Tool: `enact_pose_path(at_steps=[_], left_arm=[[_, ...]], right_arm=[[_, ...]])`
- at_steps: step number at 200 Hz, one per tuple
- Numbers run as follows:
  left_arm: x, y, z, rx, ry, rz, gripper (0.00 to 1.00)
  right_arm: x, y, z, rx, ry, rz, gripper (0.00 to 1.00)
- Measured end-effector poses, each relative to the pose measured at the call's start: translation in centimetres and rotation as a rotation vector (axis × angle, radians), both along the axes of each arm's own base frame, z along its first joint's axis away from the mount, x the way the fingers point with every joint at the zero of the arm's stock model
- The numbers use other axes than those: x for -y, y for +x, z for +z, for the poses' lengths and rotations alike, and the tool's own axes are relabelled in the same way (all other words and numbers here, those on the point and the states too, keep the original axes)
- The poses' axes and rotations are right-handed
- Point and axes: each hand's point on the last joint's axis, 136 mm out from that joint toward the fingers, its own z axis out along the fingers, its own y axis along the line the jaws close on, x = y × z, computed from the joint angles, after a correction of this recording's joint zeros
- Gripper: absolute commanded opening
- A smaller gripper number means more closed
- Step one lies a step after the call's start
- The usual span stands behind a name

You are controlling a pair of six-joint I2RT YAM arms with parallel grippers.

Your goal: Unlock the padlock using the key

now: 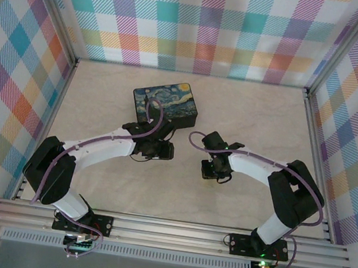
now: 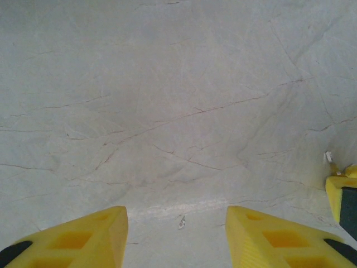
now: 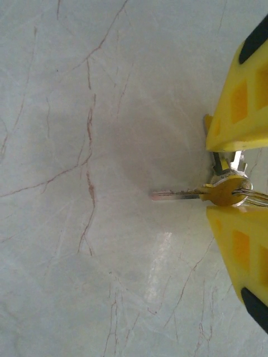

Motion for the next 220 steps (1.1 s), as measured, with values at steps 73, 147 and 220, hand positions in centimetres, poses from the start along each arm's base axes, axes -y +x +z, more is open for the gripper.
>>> enact_pose_path(at_steps=[73, 147, 220], left_arm=[[-0.1, -0.2, -0.3, -0.006, 0.005, 0.000, 0.49], [-0.2, -0.3, -0.3, -0.005, 0.005, 0.000, 0.49], [2.1, -0.9, 0.5, -0.048, -0.128, -0.030, 0.53]], right_arm=[[-0.2, 0.5, 0.3, 0.028, 0.003, -0.017, 0.12], [-0.6, -0.3, 1.4, 0.038, 0.099, 0.017, 0.04], [-1.7, 0.7, 7.2, 0.085, 0.368, -0.008, 0.07]])
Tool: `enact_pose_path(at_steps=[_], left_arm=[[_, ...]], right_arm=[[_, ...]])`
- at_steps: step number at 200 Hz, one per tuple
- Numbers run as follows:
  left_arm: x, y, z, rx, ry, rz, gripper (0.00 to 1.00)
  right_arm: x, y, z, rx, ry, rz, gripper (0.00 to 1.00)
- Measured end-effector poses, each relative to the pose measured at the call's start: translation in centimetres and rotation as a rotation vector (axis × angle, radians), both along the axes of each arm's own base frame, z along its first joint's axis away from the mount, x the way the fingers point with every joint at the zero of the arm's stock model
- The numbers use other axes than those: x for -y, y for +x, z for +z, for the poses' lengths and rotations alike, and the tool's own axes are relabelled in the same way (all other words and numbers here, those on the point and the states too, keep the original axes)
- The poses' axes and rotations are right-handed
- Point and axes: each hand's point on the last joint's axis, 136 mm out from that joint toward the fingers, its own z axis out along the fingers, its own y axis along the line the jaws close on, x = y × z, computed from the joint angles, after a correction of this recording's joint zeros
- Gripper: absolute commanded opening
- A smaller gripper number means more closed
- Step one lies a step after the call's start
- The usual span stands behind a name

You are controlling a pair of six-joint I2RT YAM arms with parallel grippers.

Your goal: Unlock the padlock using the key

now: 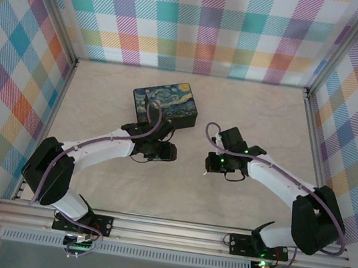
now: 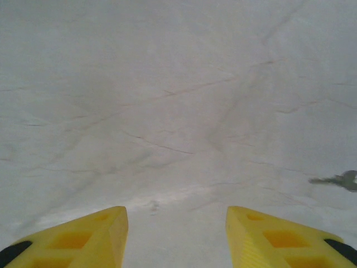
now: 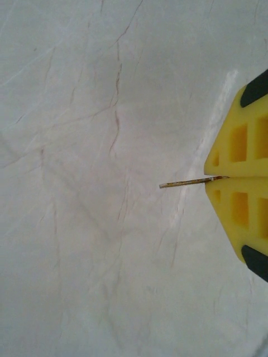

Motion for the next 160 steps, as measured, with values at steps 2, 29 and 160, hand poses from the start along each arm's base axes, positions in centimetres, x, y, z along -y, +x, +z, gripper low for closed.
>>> enact_pose_path(at_steps=[2, 29, 160], left_arm=[[0.1, 0.0, 0.0, -0.002, -0.007, 0.000, 0.54], [2.5, 0.2, 1.4, -0.031, -0.154, 0.032, 0.63], [6.7, 3.7, 1.3, -0.317, -0.510, 0.482, 0.67]], right_arm=[[0.0, 0.0, 0.1, -0.001, 0.009, 0.000, 0.07], [-0.6, -0.1, 1.4, -0.025, 0.100, 0.017, 0.07], [-4.1, 2.9, 8.7, 0.048, 0.443, -0.135, 0.04]])
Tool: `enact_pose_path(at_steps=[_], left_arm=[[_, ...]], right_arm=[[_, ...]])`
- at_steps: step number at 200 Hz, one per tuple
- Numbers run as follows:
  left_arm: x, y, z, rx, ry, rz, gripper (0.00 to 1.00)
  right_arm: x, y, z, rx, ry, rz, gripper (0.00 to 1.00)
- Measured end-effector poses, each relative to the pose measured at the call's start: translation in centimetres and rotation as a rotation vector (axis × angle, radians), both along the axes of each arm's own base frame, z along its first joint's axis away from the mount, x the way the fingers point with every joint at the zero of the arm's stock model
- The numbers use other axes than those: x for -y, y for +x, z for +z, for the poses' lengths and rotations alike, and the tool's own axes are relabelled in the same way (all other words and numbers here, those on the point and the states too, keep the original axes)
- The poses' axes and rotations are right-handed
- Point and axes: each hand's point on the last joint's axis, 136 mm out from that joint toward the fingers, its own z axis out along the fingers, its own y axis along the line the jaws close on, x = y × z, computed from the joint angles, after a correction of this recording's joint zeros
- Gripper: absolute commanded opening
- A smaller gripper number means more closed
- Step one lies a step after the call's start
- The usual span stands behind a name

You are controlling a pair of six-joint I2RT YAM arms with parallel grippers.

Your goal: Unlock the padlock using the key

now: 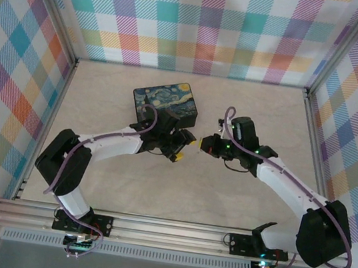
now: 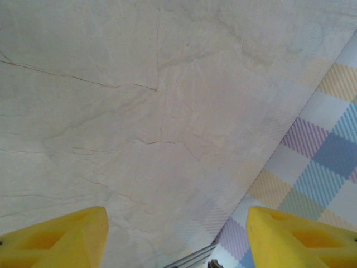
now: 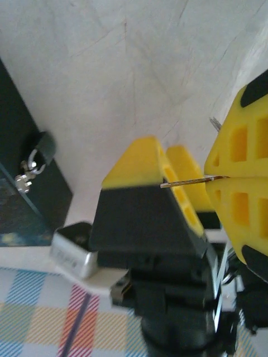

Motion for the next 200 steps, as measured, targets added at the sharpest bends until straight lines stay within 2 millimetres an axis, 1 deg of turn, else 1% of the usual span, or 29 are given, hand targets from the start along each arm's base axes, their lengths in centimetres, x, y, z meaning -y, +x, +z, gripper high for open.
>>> enact_pose_path(at_steps=[30, 54, 78, 105, 124, 137, 147, 157, 173, 184, 200], left_arm=[[0.6, 0.5, -0.1, -0.050, -0.041, 0.050, 0.67], [1.3, 0.9, 0.4, -0.075, -0.085, 0.076, 0.64], [1.6, 1.1, 0.6, -0.091, -0.111, 0.099, 0.59], [1.7, 1.3, 0.6, -0.107, -0.127, 0.117, 0.58], [0.7, 1.6, 0.3, -0.095, -0.095, 0.116, 0.60], [-0.7, 1.9, -0.1, -0.081, -0.045, 0.114, 0.60], [-2.0, 2.2, 0.0, -0.059, -0.009, 0.110, 0.60], [-2.9, 2.4, 0.5, -0.029, 0.012, 0.094, 0.60], [-3.7, 2.7, 1.6, 0.031, 0.028, 0.058, 0.59], [-3.9, 2.6, 2.1, 0.071, 0.048, 0.016, 0.59], [-3.8, 2.3, 3.0, 0.125, 0.076, -0.057, 0.59]], right_arm=[[-0.7, 0.3, 0.2, -0.021, 0.051, -0.065, 0.04], [-1.2, 0.7, 0.8, -0.023, 0.088, -0.099, 0.04], [-1.2, 1.1, 1.0, -0.031, 0.116, -0.136, 0.04], [-1.1, 1.0, 0.7, -0.040, 0.121, -0.139, 0.05], [-1.0, 0.7, 0.6, -0.019, 0.107, -0.084, 0.05], [-0.8, 0.1, 0.2, -0.007, 0.085, -0.025, 0.05], [-0.5, -0.4, -0.1, -0.006, 0.076, 0.024, 0.06], [-0.3, -0.8, 0.0, -0.001, 0.088, 0.081, 0.08], [-0.2, -1.8, 0.8, 0.028, 0.135, 0.195, 0.09], [-0.3, -2.6, 1.2, 0.054, 0.158, 0.270, 0.09], [-0.5, -4.4, 1.4, 0.070, 0.182, 0.386, 0.09]])
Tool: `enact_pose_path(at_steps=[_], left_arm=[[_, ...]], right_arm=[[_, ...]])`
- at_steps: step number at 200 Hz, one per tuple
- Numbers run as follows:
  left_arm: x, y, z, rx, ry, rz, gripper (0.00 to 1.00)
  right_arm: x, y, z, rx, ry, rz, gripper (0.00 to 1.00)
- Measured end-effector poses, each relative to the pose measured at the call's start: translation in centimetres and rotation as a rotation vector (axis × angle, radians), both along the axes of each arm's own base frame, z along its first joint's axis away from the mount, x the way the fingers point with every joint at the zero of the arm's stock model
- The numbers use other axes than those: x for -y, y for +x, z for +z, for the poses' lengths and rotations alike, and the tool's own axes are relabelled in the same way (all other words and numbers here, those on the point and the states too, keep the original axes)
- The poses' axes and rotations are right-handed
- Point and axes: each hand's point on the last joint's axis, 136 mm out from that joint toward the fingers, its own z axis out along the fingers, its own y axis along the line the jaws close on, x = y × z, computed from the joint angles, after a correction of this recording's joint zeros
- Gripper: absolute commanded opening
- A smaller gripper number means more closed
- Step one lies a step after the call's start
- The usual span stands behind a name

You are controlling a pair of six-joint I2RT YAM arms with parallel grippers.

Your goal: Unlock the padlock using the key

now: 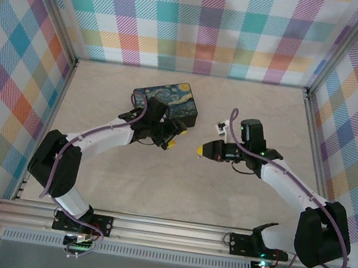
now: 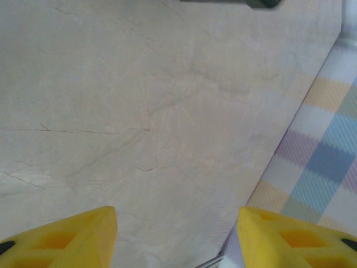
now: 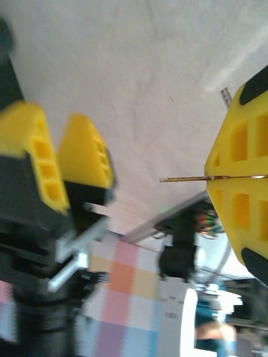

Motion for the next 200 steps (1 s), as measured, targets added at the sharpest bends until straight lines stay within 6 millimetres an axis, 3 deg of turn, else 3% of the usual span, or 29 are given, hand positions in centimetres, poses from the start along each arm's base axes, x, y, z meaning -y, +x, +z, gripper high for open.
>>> enact_pose_path(at_steps=[25, 52, 200], left_arm=[[0.4, 0.0, 2.0, 0.097, 0.037, -0.126, 0.58], [1.1, -0.3, 3.8, 0.189, 0.033, -0.234, 0.56], [5.3, -5.4, 6.2, 0.395, -0.098, -0.637, 0.36]], right_arm=[[-0.2, -2.1, 0.5, 0.034, 0.036, 0.130, 0.09], [0.1, -2.7, 0.7, 0.057, 0.050, 0.171, 0.08], [-0.6, -0.8, -0.4, 0.018, 0.036, 0.167, 0.07]])
